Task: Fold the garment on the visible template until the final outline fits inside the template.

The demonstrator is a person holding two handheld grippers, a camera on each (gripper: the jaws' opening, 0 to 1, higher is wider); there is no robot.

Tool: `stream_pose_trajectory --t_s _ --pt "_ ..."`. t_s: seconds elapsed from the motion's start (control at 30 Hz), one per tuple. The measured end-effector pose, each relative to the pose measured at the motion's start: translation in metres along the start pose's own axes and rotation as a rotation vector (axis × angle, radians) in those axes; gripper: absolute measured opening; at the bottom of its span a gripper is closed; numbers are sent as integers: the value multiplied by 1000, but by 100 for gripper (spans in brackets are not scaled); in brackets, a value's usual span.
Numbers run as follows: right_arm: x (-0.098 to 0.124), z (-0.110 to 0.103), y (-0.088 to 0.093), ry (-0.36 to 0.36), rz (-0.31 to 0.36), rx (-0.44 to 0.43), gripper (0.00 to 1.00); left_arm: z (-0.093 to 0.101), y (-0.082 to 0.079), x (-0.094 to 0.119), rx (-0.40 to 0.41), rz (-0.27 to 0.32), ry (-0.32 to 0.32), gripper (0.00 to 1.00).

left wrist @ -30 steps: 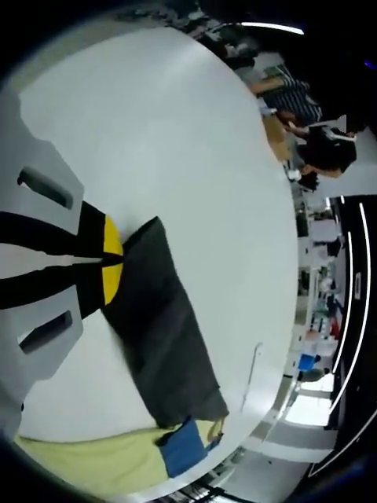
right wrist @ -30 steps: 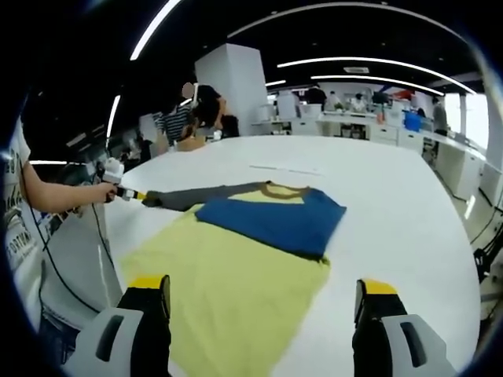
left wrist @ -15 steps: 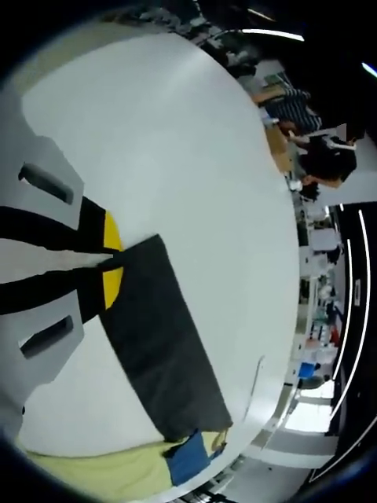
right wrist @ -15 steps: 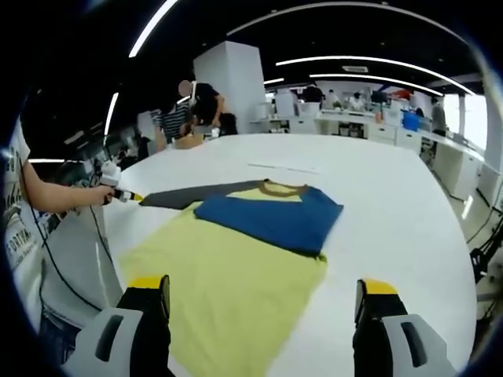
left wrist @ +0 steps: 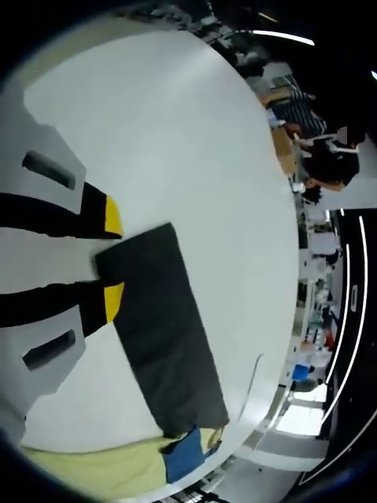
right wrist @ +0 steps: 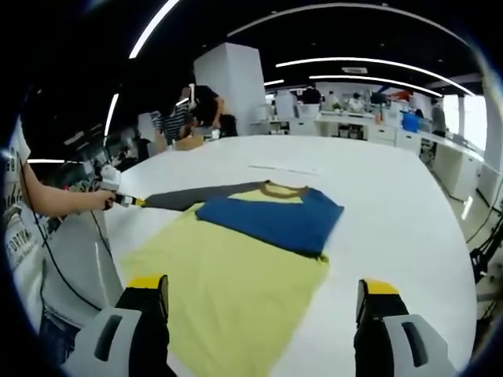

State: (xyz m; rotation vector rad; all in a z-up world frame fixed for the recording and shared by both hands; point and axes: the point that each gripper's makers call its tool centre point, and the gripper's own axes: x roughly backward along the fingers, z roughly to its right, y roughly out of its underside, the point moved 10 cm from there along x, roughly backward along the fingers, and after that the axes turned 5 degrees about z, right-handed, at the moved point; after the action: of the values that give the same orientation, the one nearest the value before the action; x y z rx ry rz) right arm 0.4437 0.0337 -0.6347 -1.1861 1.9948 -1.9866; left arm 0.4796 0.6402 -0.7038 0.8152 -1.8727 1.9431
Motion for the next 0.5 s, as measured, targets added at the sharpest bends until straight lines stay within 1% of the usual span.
stream_pose_trajectory --t_s 0.17,0.2,0.33,0.43,0.5 --pt "1 -2 0 -10 11 0 99 1 3 0 14 -15 -18 15" --pt "1 -2 0 -8 9 0 99 1 3 0 20 -9 -20 15" --pt "1 -1 1 -6 8 -2 99 0 4 -1 90 -6 -31 14" --pt "1 -2 2 -6 19 -13 99 0 3 0 88 -15 -37 14" --pt "1 -2 2 -4 17 -10 99 1 3 0 107 -20 -45 14"
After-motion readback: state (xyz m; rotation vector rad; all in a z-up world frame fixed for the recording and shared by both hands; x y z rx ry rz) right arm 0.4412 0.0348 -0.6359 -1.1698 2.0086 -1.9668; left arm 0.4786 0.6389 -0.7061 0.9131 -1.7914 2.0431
